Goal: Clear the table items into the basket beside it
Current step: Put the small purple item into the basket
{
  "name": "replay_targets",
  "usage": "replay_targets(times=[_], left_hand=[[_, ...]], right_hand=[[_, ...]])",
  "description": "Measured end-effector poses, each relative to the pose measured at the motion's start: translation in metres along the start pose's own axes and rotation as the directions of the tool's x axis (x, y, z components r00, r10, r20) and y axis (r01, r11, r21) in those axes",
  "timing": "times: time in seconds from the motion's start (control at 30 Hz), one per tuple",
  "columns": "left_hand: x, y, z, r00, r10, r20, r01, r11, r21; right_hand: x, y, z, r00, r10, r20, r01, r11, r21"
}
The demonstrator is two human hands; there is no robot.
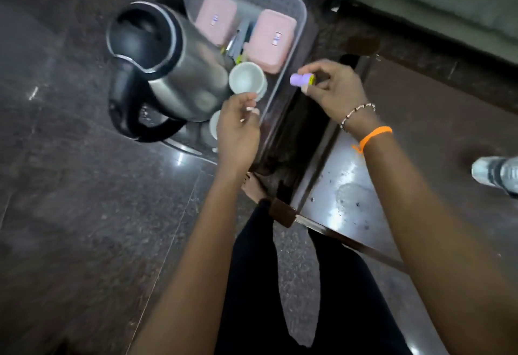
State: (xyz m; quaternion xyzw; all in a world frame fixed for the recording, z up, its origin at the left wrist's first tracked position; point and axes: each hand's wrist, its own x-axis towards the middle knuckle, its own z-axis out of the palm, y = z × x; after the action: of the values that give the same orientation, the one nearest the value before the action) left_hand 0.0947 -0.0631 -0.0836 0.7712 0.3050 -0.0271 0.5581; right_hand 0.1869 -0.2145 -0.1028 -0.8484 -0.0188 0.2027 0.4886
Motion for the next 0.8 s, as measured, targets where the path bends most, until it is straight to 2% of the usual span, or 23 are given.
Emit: replay_targets(times=[0.1, 0.2, 0.33, 0.47, 0.7, 0.8], left_hand=[[0.022, 0.000, -0.015, 0.999, -0.009, 0.047, 0.010, 1.000, -0.016], [0.036, 0.006, -0.021, 0.988, -0.060, 0.142, 0.067, 0.996, -0.052], [0.054, 0.009, -0.021, 0.958, -0.089, 0.272, 0.103, 0.994, -0.035], [0.068, 0.013, -0.020, 0.924, -0.037, 0.379, 0.033, 0.999, 0.017], [0.079, 0.016, -0.017, 0.905, -0.045, 0.423, 0.039, 0.999, 0.022], [0.076, 0.017, -0.015, 0.926, -0.034, 0.377, 0.047, 0.999, -0.025]], right_hand=[[0.041, -0.032, 0.021, 0.995, -0.051, -0.083, 0.051, 0.999, -0.002], [0.080, -0.058, 0.031, 0.985, -0.106, -0.134, 0.091, 0.989, -0.113], [0.131, -0.072, 0.041, 0.992, -0.104, -0.073, 0.078, 0.950, -0.302], [0.158, -0.075, 0.050, 0.997, -0.080, -0.002, 0.068, 0.859, -0.507], [0.155, -0.074, 0.048, 0.998, -0.069, 0.008, 0.056, 0.736, -0.674], [0.140, -0.066, 0.038, 0.989, -0.110, -0.096, 0.026, 0.780, -0.625]])
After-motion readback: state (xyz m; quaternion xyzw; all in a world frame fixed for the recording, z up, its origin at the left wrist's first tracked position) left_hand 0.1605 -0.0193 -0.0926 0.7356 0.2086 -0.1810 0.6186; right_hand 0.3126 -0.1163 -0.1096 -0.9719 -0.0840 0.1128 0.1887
